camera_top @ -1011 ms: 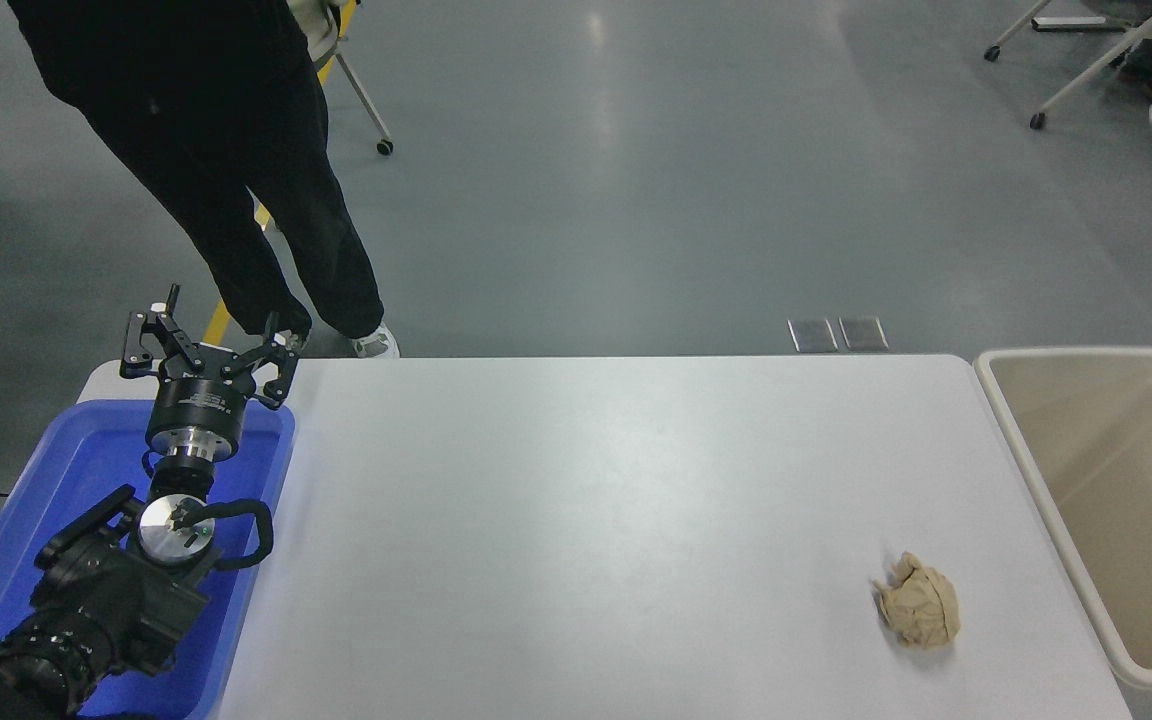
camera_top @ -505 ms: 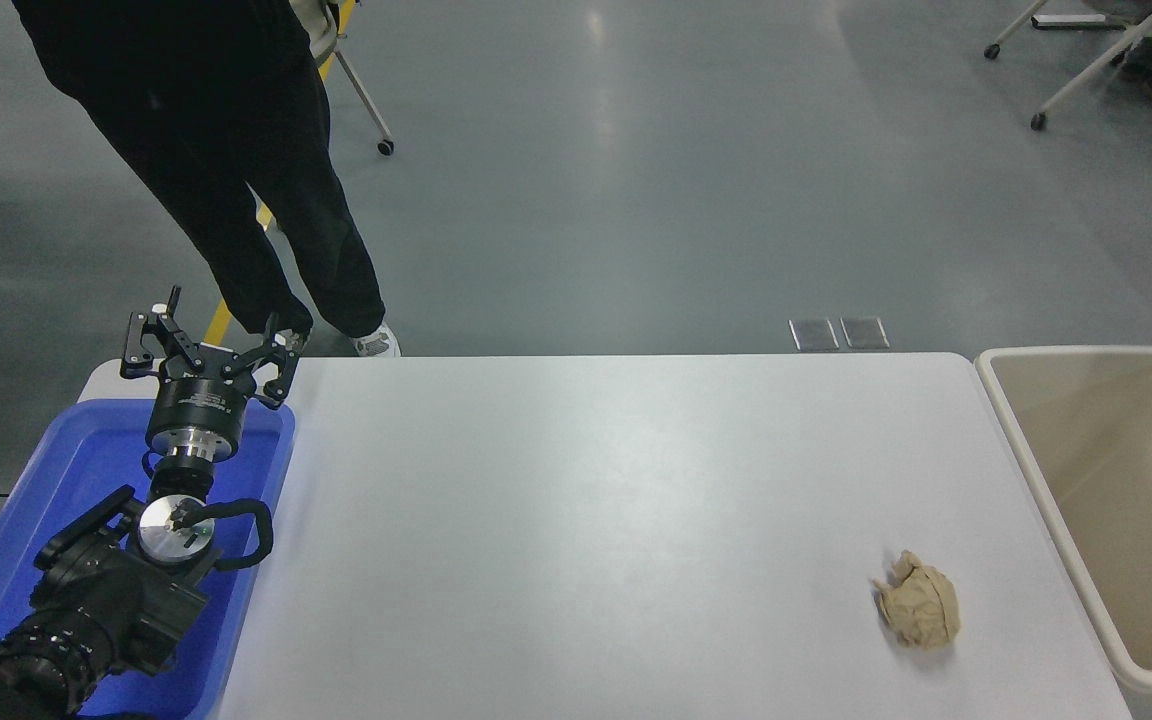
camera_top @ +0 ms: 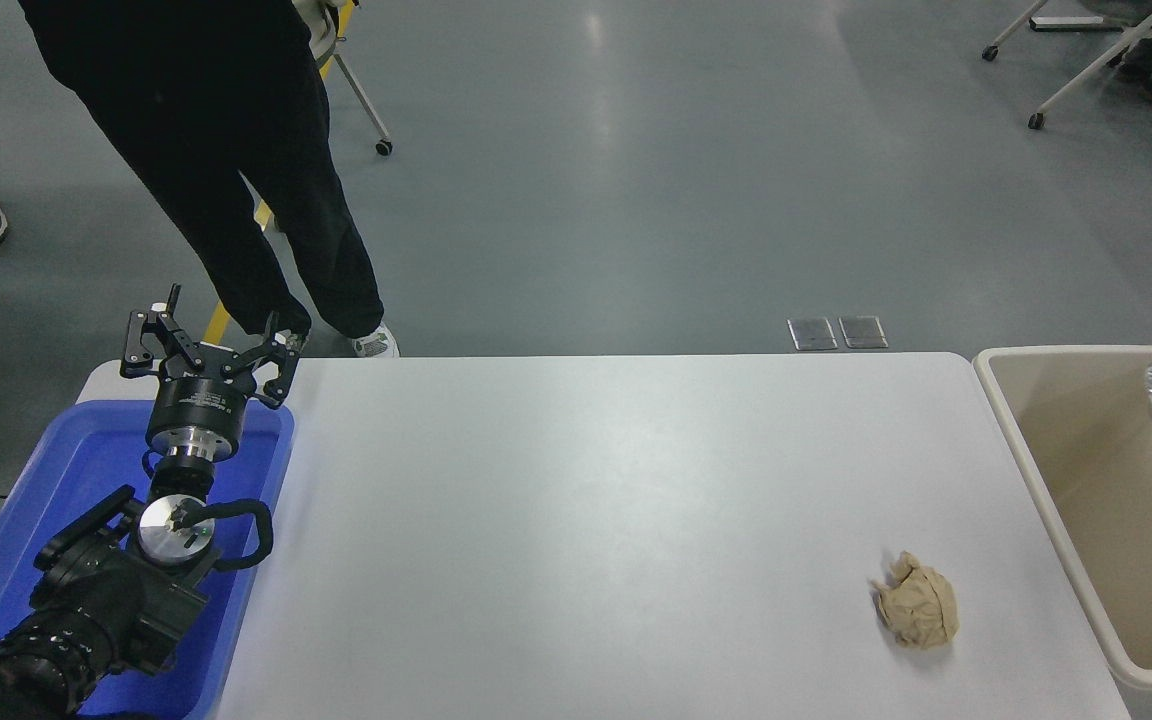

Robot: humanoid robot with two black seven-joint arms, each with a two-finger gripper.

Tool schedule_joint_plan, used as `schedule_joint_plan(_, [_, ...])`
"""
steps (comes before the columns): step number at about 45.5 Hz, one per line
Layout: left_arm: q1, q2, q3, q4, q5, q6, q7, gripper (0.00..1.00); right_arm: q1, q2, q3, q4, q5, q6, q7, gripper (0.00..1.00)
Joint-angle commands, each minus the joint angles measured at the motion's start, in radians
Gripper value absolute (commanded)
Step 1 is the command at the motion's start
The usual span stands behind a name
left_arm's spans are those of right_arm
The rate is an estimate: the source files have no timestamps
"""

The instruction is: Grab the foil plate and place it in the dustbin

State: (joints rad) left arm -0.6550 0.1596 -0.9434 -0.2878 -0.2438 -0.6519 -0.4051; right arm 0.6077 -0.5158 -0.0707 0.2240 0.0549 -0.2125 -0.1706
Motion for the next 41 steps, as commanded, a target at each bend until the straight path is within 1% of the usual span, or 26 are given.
schedule_joint_plan(1, [0.000,0.001,0.000,-0.001,0.000,0.001,0.000,0.99,-0.032,0.060,0.012,-0.029,0.006,-0.008,0.008,0.00])
schedule_joint_plan(8, [0.000,0.000,0.000,-0.001,0.000,0.000,0.000,0.99,-0.029,0.059,0.012,-0.029,0.006,-0.008,0.010,0.00])
schedule_joint_plan(9, [0.000,0.000,0.000,-0.001,0.000,0.000,0.000,0.99,-0.028,0.059,0.012,-0.029,0.006,-0.008,0.010,0.03])
schedule_joint_plan(10, [0.000,0.000,0.000,0.001,0.000,0.000,0.000,0.99,-0.026,0.059,0.012,-0.031,0.006,-0.007,0.010,0.18])
schedule_joint_plan(11, [0.000,0.000,0.000,-0.001,0.000,0.001,0.000,0.99,-0.026,0.059,0.012,-0.035,0.006,-0.007,0.010,0.35])
schedule_joint_plan(12, [0.000,0.000,0.000,-0.001,0.000,0.001,0.000,0.99,-0.025,0.059,0.012,-0.038,0.006,-0.007,0.010,0.46])
schedule_joint_plan(13, [0.000,0.000,0.000,-0.001,0.000,0.001,0.000,0.99,-0.023,0.059,0.012,-0.040,0.006,-0.005,0.010,0.52])
schedule_joint_plan(14, [0.000,0.000,0.000,-0.001,0.000,0.001,0.000,0.99,-0.023,0.057,0.012,-0.041,0.006,-0.004,0.010,0.62])
schedule_joint_plan(15, [0.000,0.000,0.000,-0.001,0.000,0.001,0.000,0.99,-0.022,0.057,0.012,-0.043,0.006,0.001,0.010,0.82])
schedule_joint_plan(16, [0.000,0.000,0.000,-0.001,0.000,0.000,0.000,0.99,-0.022,0.054,0.012,-0.045,0.006,0.005,0.010,1.00])
schedule_joint_plan(35, [0.000,0.000,0.000,-0.001,0.000,0.000,0.000,0.99,0.009,0.046,0.012,-0.046,0.006,0.013,0.010,1.00])
schedule_joint_plan(41, [0.000,0.000,0.000,-0.001,0.000,0.000,0.000,0.99,0.046,0.013,0.009,-0.035,0.002,0.028,0.010,1.00])
